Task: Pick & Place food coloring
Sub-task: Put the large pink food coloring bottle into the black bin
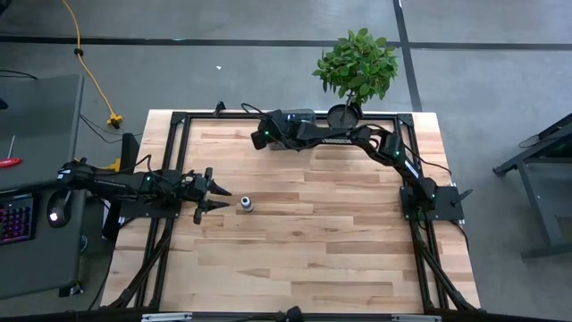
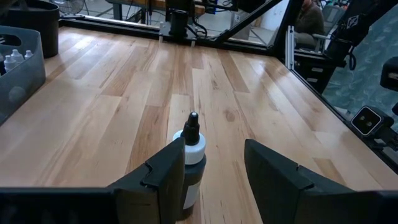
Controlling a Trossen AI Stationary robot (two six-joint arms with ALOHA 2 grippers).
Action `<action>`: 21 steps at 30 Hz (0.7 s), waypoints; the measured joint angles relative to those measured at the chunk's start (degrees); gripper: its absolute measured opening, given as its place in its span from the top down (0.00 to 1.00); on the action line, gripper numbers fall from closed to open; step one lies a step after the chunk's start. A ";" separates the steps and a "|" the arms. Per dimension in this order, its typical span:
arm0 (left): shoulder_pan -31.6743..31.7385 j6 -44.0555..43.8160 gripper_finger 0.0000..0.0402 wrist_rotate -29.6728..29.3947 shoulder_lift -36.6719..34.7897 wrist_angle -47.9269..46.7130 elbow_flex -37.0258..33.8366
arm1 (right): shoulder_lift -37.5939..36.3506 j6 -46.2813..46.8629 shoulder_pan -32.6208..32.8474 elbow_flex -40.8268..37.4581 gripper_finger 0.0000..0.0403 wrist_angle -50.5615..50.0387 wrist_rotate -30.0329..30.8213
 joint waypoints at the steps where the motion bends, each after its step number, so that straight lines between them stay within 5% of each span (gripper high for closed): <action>1: 0.00 0.02 0.59 0.00 0.00 0.00 0.00 | -0.01 0.00 0.00 0.00 0.60 -0.15 0.00; 21: 0.00 0.00 0.59 -0.02 0.00 0.00 0.00 | -2.10 -3.67 0.04 -0.02 0.56 -2.52 -1.71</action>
